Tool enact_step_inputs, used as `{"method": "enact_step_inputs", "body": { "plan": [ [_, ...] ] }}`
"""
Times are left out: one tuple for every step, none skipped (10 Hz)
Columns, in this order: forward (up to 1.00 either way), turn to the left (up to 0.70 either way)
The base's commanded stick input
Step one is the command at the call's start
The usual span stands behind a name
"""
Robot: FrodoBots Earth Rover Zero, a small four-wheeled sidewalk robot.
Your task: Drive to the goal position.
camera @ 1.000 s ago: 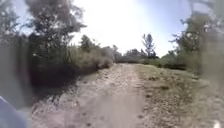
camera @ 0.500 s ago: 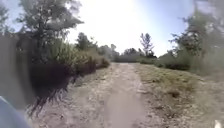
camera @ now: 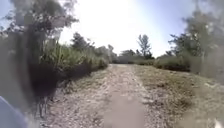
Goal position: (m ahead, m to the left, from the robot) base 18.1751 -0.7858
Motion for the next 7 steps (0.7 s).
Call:
{"method": "enact_step_inputs", "body": {
  "plan": [
    [0.7,0.0],
    [0.7,0.0],
    [0.7,-0.07],
    [0.7,-0.35],
    [0.7,-0.35],
    [0.7,-0.07],
    [0.7,0.0]
  ]
}}
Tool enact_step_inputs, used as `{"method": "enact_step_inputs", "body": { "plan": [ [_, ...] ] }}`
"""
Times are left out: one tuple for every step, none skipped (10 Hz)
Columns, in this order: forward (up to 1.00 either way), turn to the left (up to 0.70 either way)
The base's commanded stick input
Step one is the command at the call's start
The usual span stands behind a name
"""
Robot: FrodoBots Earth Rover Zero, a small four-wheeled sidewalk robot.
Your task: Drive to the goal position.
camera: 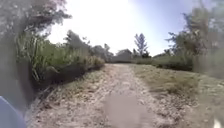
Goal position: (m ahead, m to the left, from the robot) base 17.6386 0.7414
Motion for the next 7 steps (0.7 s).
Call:
{"method": "enact_step_inputs", "body": {
  "plan": [
    [0.7,0.0],
    [0.7,0.0],
    [0.7,0.0],
    [0.7,0.0],
    [0.7,0.0],
    [0.7,0.0],
    [0.7,0.0]
  ]
}}
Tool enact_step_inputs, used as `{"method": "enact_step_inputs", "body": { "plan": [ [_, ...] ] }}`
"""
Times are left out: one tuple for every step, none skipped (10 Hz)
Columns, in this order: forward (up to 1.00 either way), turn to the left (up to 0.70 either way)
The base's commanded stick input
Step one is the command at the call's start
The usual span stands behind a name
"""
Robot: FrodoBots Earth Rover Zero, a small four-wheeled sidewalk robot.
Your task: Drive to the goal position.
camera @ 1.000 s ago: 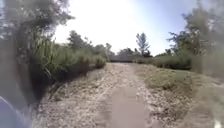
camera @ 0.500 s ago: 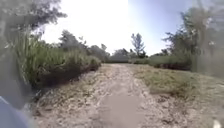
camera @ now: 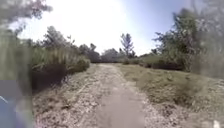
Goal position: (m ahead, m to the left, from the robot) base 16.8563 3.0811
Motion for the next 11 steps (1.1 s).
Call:
{"method": "enact_step_inputs", "body": {
  "plan": [
    [0.7,0.0],
    [0.7,0.0],
    [0.7,0.0],
    [0.7,0.0],
    [0.7,0.0],
    [0.7,0.0],
    [0.7,0.0],
    [0.7,0.0],
    [0.7,0.0],
    [0.7,0.0],
    [0.7,0.0]
  ]
}}
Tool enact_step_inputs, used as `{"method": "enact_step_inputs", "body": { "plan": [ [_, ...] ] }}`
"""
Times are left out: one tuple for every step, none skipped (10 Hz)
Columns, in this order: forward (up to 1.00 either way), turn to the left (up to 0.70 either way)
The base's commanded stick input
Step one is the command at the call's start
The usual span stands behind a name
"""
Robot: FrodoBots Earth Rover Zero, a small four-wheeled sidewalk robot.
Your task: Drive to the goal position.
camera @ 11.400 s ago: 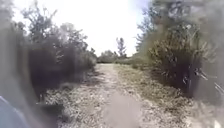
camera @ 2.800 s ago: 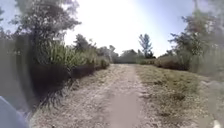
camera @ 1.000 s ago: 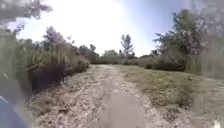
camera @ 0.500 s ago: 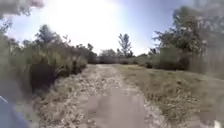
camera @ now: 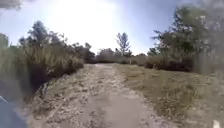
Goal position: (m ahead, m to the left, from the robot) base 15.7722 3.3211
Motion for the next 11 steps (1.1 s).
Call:
{"method": "enact_step_inputs", "body": {
  "plan": [
    [0.7,0.0],
    [0.7,0.0],
    [0.7,0.0],
    [0.7,0.0],
    [0.7,0.0],
    [0.7,0.0],
    [0.7,0.0],
    [0.7,0.0],
    [0.7,0.0],
    [0.7,0.0],
    [0.7,0.0]
  ]
}}
